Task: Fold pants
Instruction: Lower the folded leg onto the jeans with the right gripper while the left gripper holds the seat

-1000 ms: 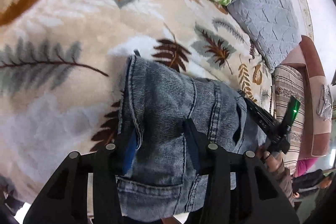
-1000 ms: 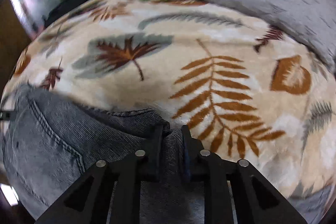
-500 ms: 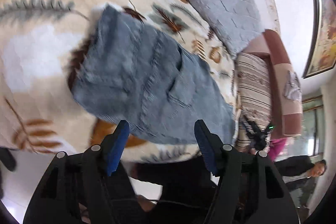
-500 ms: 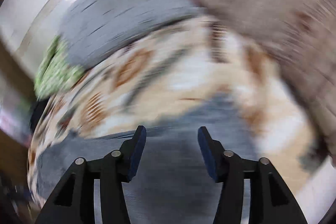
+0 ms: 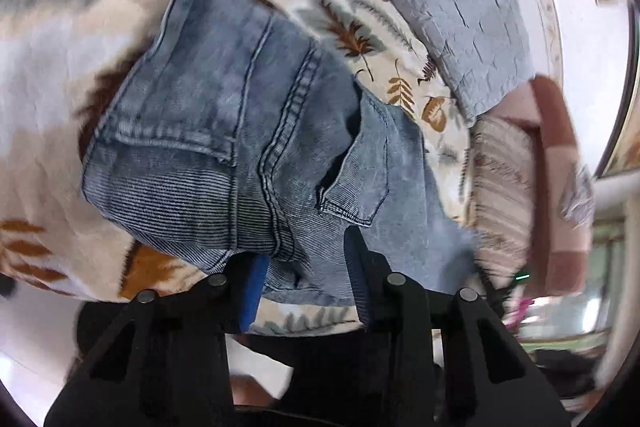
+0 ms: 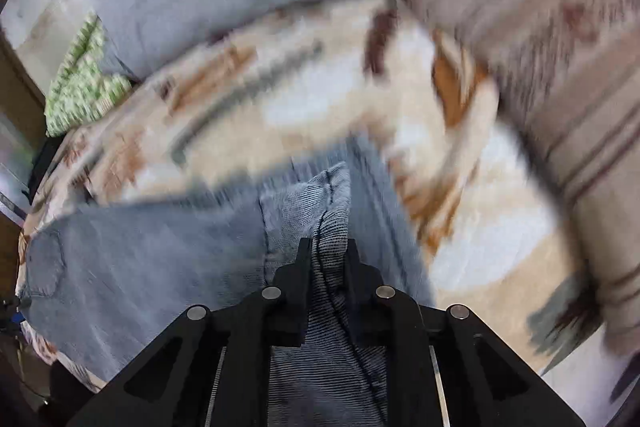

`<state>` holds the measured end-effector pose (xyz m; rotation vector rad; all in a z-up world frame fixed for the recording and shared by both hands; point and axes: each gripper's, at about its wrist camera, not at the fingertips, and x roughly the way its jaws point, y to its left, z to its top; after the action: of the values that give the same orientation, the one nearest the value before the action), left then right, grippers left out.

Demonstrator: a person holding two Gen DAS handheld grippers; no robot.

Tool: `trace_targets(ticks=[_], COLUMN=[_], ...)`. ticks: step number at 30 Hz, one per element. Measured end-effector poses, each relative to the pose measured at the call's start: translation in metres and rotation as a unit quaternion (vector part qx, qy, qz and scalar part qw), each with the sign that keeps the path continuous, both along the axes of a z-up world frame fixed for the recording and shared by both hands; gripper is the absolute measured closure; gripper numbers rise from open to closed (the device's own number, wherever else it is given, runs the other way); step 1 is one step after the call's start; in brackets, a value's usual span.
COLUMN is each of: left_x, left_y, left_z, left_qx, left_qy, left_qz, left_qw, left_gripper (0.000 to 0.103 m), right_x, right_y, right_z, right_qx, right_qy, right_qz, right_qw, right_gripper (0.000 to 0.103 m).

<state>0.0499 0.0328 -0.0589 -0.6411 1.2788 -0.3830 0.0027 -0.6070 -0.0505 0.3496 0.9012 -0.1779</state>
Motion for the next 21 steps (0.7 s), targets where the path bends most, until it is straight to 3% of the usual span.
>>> trace_targets(ticks=[2,7,11,17,21], left_x=[0.000,-0.004,-0.017,-0.029,-0.030], left_y=[-0.011,-0.039,-0.052,-0.056,-0.055], left_z=[0.000,-0.018,0.000,0.014,0.018], left_qx=[0.035,0.145,0.204,0.245,0.249], left_qy=[-0.009,-0.003,-0.052,-0.089,-0.096], left_qz=[-0.009,-0.030,-0.041,-0.043,-0.038], left_qw=[0.9993,0.9890,0.9767,0.9643,0.9631], left_gripper=[0.068,0.068,0.068,0.068,0.068], right_x=[0.010,0.036,0.017,-0.020,-0.050], right_y=[-0.008,-0.008,-0.010,-0.019,-0.022], right_z=[0.011,-0.036,-0.039,-0.016,-0.005], right_qx=[-0.011,-0.049,-0.030,0.014,0.050], right_qy=[-0.011,0.079,0.066,0.028,0.004], right_qz=[-0.003,0.000,-0.024,-0.043,-0.068], right_qw=[1.000,0.996,0.997,0.999,0.996], right_gripper=[0.089,0.087,0.080,0.075,0.067])
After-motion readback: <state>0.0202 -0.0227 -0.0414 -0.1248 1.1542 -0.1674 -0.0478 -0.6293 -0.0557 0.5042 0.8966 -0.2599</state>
